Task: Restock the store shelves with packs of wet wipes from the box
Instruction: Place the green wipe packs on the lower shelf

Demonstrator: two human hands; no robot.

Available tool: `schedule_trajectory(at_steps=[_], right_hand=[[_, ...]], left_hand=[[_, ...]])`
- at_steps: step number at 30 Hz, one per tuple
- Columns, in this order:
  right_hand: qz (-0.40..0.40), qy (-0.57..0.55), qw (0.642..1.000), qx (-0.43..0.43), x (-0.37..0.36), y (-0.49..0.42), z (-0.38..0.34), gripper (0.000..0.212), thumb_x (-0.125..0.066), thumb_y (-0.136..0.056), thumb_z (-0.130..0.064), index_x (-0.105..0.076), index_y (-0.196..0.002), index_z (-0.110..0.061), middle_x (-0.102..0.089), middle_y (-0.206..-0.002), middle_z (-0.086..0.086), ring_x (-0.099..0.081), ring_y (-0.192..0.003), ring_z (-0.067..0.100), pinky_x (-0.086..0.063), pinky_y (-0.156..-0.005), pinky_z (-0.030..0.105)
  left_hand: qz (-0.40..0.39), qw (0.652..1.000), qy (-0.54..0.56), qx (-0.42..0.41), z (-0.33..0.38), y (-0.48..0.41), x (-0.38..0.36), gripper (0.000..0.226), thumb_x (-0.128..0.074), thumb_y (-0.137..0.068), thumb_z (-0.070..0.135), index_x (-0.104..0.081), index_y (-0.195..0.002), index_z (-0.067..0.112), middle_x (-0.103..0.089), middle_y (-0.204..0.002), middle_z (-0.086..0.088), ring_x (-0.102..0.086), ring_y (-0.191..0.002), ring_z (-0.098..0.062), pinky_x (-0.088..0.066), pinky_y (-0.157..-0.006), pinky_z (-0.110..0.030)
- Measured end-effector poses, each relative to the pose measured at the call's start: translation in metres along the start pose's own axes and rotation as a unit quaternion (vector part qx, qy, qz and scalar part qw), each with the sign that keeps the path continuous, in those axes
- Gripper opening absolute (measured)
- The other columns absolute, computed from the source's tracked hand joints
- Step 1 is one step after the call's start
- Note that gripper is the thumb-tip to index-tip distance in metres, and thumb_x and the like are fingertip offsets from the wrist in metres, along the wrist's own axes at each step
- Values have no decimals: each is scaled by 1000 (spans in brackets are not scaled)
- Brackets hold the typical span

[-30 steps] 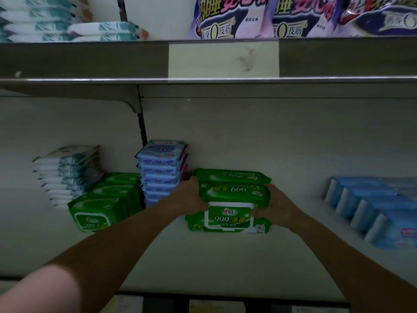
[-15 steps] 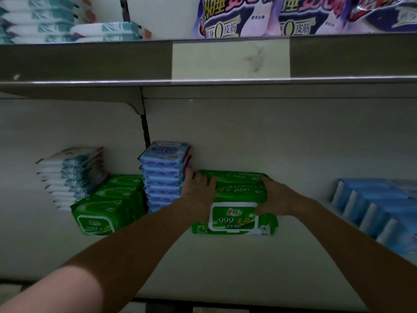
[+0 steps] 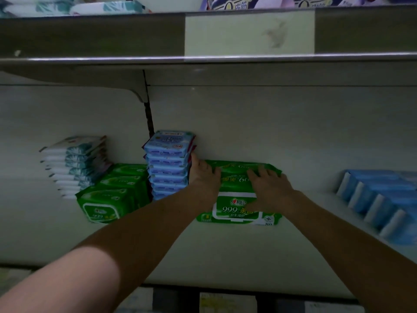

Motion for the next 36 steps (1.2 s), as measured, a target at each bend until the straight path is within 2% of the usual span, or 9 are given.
schedule_trajectory(at_steps=[3,7,9,14,18,22,25,30,36], right_hand=[[-16,5,1000,-22,-2,-3,-11,95,-62,-85,-51,-7,-152,-12,-15,-154,18,-19,-141,35,-21,-112,54],[-4,-4,999,-46,-7,-2,-15,93,-59,-88,-50,-4,-152,-12,-7,-157,18,-12,-144,35,-17,-114,54],[16,-3,998,-54,-9,-2,-18,91,-59,-88,-50,-6,-152,-13,-9,-157,18,-13,-144,35,-18,-114,54],[51,-19,997,-59,-10,13,-22,90,-62,-86,-47,-10,-151,-13,-16,-155,16,-15,-144,33,-19,-114,52],[86,-12,994,-59,-5,32,-31,81,-62,-88,-39,-16,-151,-15,-22,-152,17,-20,-142,33,-21,-113,50],[116,-18,993,-22,13,49,-65,68,-58,-91,-33,-25,-148,-15,-33,-145,14,-31,-135,31,-26,-110,44],[126,-24,992,18,24,55,-101,61,-56,-91,-29,-32,-145,-16,-37,-142,12,-35,-131,30,-29,-106,40],[154,-35,983,94,41,56,-163,42,-55,-90,-29,-47,-129,-14,-45,-132,10,-43,-123,30,-35,-98,37],[159,-40,961,224,63,61,-257,38,-52,-92,-26,-50,-126,-11,-46,-131,12,-42,-122,30,-34,-97,36]], left_hand=[[10,1000,-11,-13,-3,1,0,119,-71,-74,57,2,-154,9,-24,-154,-17,-21,-142,-36,3,-111,-66],[43,999,12,3,1,1,-4,100,-65,-81,48,-8,-152,8,-33,-148,-17,-29,-137,-35,1,-113,-65],[69,997,39,21,2,2,-10,95,-66,-81,44,-12,-151,9,-37,-145,-15,-32,-134,-35,-1,-113,-64],[100,993,50,24,3,17,-16,97,-64,-83,40,-5,-152,7,-31,-149,-18,-26,-138,-36,1,-114,-63],[179,979,96,2,-2,35,-26,85,-61,-87,28,-10,-152,11,-30,-147,-16,-26,-137,-34,-5,-115,-57],[221,966,137,6,-22,59,-39,62,-57,-89,16,-29,-145,11,-37,-139,-16,-34,-130,-32,-18,-112,-49],[228,962,148,35,-45,77,-56,45,-52,-93,18,-42,-137,11,-44,-134,-14,-42,-124,-32,-25,-107,-45],[201,958,162,123,-96,121,-91,39,-53,-91,23,-48,-129,16,-49,-130,-11,-47,-120,-30,-28,-104,-40],[131,948,165,240,-154,197,-140,39,-50,-93,27,-45,-131,16,-48,-132,-11,-47,-121,-30,-28,-104,-43]])
Point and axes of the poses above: each hand's wrist, its own y-axis away from the middle knuckle, its own x-axis out of the back of the hand, z = x × y, the point moved 1 cm from there along -y, towards the middle knuckle
